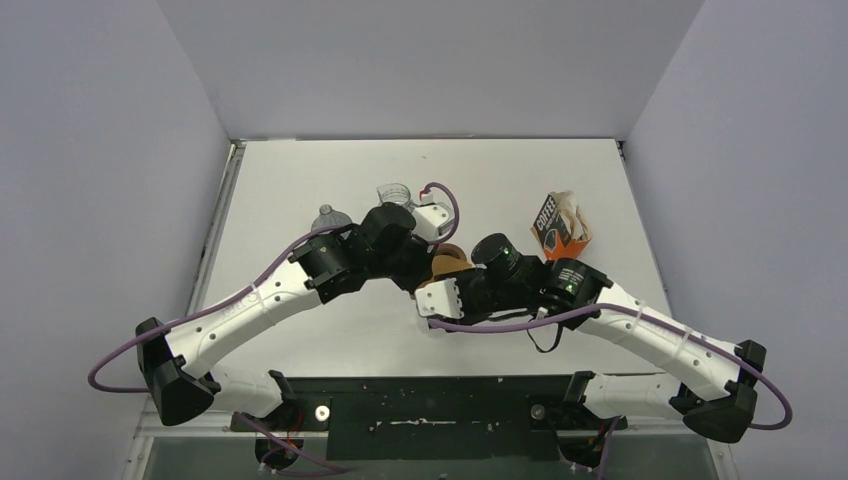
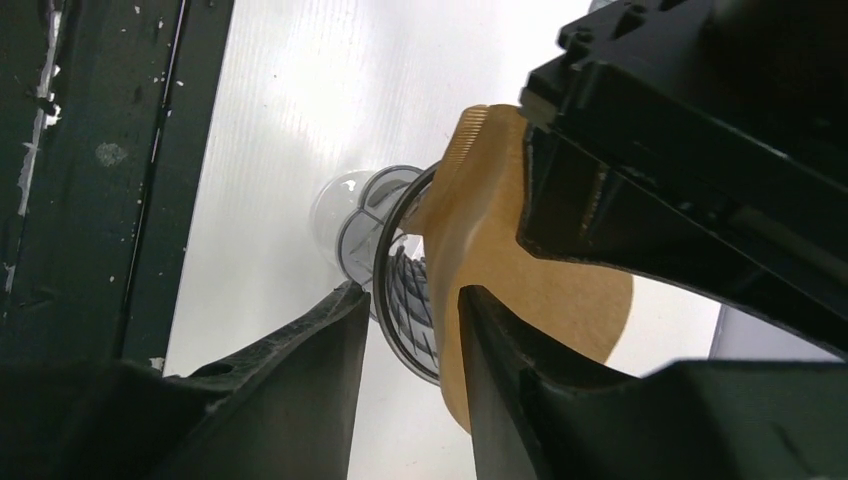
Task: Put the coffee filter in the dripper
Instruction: Place the coffee filter in the coffee dripper.
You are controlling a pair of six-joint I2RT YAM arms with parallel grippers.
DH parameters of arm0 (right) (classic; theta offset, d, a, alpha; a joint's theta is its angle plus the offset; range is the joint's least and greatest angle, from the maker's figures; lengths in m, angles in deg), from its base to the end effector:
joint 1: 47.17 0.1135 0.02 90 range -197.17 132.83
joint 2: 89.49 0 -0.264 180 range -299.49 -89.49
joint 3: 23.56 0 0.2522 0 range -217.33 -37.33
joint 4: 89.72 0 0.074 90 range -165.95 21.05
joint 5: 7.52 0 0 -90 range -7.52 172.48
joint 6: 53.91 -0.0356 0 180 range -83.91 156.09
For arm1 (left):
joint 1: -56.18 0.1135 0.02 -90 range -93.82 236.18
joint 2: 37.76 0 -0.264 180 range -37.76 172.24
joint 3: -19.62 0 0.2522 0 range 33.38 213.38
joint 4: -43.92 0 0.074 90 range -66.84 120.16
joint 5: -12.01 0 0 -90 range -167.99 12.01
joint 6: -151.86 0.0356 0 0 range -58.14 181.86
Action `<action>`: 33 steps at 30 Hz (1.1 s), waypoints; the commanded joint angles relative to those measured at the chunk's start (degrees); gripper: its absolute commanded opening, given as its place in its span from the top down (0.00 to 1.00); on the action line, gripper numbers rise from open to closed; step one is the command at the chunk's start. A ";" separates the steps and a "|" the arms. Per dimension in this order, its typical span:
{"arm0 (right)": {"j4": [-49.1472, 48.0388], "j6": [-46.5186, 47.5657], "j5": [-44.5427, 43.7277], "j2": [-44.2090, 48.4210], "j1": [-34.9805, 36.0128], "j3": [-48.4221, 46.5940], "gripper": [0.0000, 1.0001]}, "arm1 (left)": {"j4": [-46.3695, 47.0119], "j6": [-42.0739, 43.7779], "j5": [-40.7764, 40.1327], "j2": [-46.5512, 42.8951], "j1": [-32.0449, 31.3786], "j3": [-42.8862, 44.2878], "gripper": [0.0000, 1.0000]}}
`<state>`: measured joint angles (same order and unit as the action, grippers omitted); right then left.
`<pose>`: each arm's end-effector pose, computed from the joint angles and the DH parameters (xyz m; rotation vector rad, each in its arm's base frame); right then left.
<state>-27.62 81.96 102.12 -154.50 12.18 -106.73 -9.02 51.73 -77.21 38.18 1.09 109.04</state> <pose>0.1047 0.2001 0.3568 -1.9577 1.2802 0.5174 0.1631 -0.2346 0.3587 0.8999 2.1550 -0.6075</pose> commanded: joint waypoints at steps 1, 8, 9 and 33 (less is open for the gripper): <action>-4.24 -2.23 -2.26 3.33 0.24 -0.27 0.59 | 3.88 -0.42 1.46 -0.97 -0.28 -0.10 1.00; -5.10 -3.99 -5.58 4.83 -0.19 -1.43 0.55 | 5.31 -0.15 2.40 -1.59 -0.28 -1.25 1.00; -5.36 -4.43 -5.92 5.00 -0.24 -1.72 0.55 | 5.34 -0.15 2.46 -1.70 -0.28 -1.30 1.00; -15.16 -42.20 -21.60 9.93 -2.07 2.22 0.44 | 5.37 0.81 1.51 -2.97 -0.28 -2.09 0.72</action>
<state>-39.90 50.20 86.45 -144.21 10.74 -104.94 -6.40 51.88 -75.97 37.61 1.09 106.99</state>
